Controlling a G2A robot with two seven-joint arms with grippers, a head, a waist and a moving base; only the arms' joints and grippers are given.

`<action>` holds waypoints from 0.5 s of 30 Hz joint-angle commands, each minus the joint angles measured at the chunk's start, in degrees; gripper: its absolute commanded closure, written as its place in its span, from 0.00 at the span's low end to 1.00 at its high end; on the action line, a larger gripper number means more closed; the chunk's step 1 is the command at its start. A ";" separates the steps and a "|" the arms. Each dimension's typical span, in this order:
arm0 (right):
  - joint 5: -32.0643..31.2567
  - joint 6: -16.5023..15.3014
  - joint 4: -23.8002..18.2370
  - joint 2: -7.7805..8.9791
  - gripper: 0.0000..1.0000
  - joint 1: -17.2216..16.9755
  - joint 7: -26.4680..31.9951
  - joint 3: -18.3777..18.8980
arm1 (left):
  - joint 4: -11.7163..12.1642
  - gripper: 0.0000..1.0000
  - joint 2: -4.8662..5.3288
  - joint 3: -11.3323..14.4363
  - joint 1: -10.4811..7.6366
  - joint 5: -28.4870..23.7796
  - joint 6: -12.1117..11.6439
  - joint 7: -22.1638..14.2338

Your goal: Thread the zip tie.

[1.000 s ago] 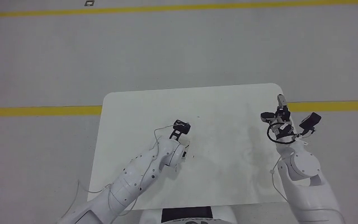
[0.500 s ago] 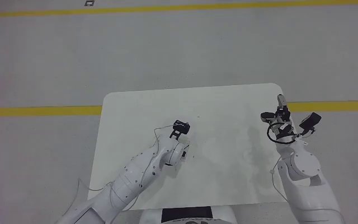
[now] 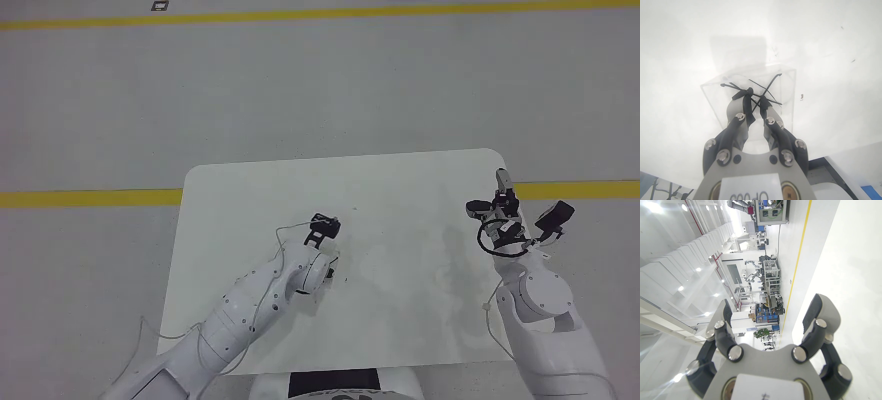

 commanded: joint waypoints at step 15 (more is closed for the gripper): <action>0.00 0.00 0.00 0.00 0.00 0.00 0.00 0.00 | 1.51 0.96 -0.13 0.14 -0.40 -0.62 -0.21 0.16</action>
